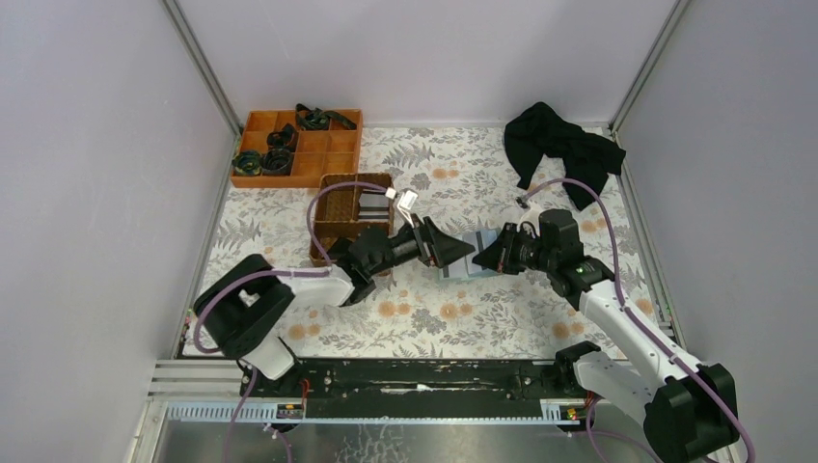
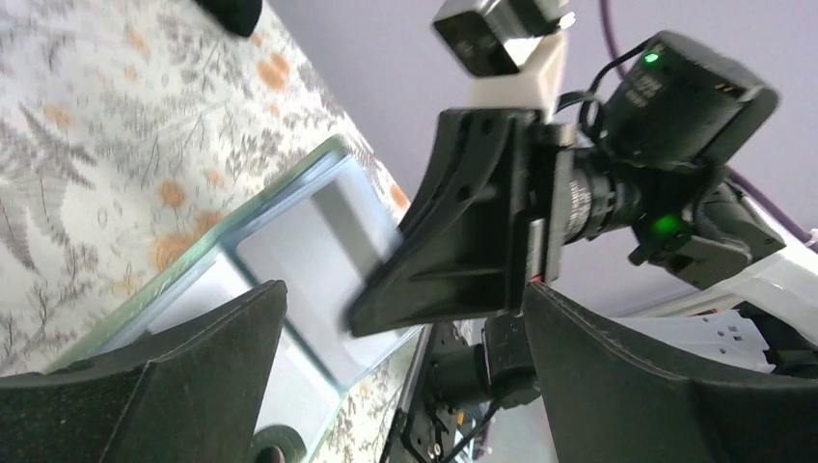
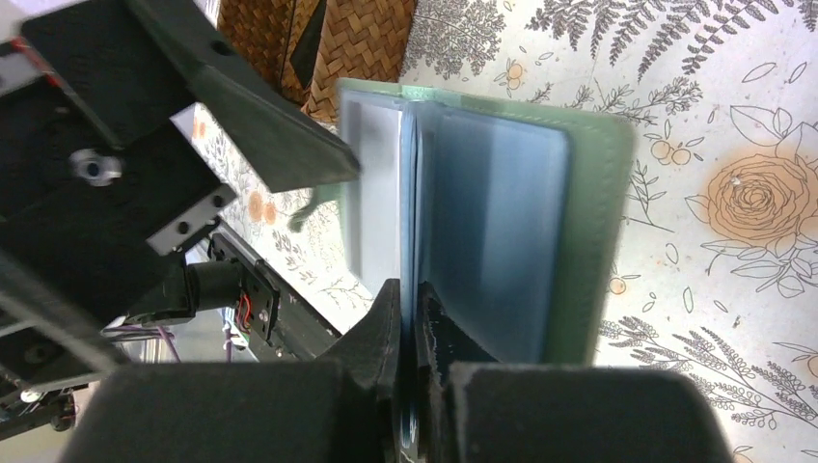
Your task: Take the credit cards out of the card holder
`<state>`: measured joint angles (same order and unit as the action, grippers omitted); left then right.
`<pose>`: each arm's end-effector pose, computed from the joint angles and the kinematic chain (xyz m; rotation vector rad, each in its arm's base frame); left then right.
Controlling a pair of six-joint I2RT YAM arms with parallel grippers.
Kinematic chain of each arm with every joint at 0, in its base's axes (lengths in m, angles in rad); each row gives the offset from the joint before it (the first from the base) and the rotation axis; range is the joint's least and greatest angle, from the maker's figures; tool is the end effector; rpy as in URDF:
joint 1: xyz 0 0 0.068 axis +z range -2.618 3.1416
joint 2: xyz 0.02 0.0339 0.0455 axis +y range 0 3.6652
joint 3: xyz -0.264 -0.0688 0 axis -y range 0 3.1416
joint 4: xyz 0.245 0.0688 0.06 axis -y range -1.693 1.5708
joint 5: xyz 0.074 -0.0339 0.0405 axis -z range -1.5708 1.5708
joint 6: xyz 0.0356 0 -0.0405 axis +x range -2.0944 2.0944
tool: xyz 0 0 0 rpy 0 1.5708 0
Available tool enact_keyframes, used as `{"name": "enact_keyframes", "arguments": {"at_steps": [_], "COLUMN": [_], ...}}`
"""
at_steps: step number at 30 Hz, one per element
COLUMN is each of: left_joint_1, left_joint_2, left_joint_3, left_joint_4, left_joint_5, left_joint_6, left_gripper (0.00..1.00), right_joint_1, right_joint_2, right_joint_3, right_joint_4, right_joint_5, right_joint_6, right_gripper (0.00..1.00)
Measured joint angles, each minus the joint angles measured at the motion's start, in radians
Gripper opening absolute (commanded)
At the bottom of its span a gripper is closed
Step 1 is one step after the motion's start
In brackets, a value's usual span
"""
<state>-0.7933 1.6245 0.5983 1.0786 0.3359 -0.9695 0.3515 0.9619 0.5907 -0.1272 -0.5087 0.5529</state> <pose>0.2160 -0.2362 0.2043 0.1570 1.7651 -1.6066 0.1925 0.0891 0.2469 -0.1146 2.1774 1.0635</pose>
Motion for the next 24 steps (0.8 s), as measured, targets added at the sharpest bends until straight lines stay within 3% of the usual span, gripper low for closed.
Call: {"name": "enact_keyframes", "arguments": {"at_steps": [4, 9, 18, 24], "left_joint_1": [-0.005, -0.006, -0.003, 0.003], "left_joint_2": [-0.068, -0.002, 0.021, 0.026], "left_joint_3": [0.041, 0.045, 0.018, -0.013], "left_joint_4": [-0.077, -0.074, 0.020, 0.106], "left_joint_5": [-0.029, -0.020, -0.006, 0.005], "left_joint_6": [0.058, 0.038, -0.005, -0.055], "left_gripper": [1.00, 0.92, 0.84, 0.69], "right_joint_1": [0.000, 0.000, 0.000, 0.000], "right_joint_2": [0.000, 0.000, -0.037, -0.040], "right_joint_3": [0.011, 0.014, 0.014, 0.014], "right_joint_4": [0.005, 0.009, 0.005, 0.043], "right_joint_5": [-0.008, -0.037, -0.057, -0.086], "right_joint_6": [-0.002, 0.010, 0.045, 0.081], "right_gripper": [0.00, 0.00, 0.00, 0.00]}}
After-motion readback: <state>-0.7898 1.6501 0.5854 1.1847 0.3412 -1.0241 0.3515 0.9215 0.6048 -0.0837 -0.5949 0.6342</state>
